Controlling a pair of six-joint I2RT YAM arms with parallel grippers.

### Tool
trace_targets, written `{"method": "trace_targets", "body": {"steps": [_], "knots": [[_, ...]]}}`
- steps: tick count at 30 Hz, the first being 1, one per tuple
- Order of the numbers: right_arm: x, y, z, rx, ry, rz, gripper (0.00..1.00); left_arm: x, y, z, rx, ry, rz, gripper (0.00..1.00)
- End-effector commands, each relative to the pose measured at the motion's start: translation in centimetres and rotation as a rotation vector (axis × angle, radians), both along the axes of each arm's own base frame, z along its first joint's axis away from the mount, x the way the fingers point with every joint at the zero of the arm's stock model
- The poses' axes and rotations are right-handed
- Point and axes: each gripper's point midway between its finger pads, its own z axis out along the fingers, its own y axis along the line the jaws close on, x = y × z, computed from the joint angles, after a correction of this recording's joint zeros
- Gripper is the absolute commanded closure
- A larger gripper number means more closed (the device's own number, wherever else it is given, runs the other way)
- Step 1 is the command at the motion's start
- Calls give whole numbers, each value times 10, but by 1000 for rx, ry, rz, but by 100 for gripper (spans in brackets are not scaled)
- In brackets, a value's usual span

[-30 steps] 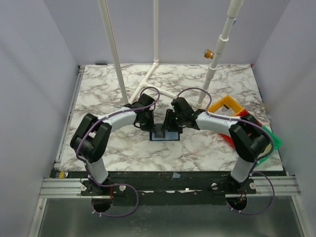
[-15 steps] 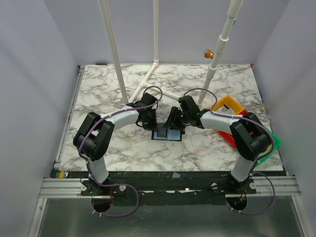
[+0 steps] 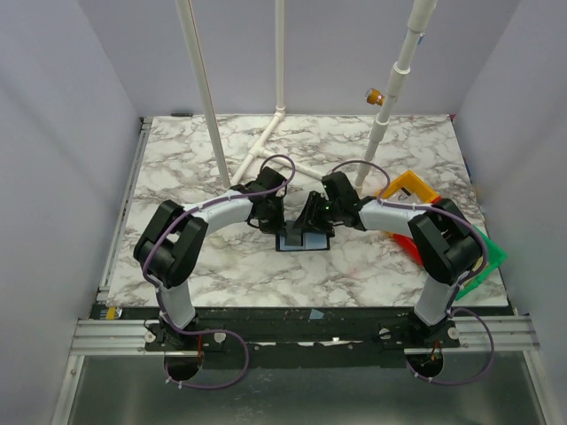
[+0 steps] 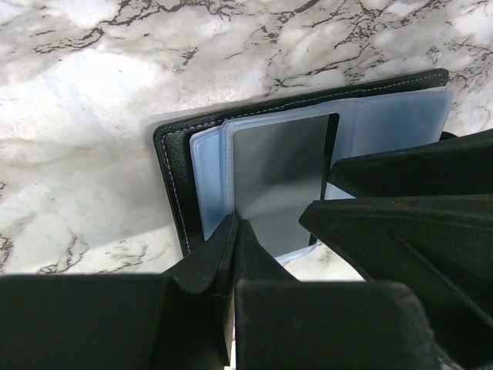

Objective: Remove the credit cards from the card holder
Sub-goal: Remove the credit card from the card holder.

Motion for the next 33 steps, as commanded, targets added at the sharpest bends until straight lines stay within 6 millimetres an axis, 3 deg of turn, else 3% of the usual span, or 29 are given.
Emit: {"method": "trace_targets", "body": {"steps": [1,12,23,33], "knots": [[-6,-10,-14,-27,36,-18,53,-2,-8,-1,-11,16,-12,100],[-10,-3,-13,27,46,9,53,-2,-11,-1,-18,20,-13,100],[-13,4,-12,75,60,24,53,-5,-26,-1,-39,36,-35,100],[-9,-20,-6,133,47,-6,53,-12,-17,-18,14,83,-11,100]]}}
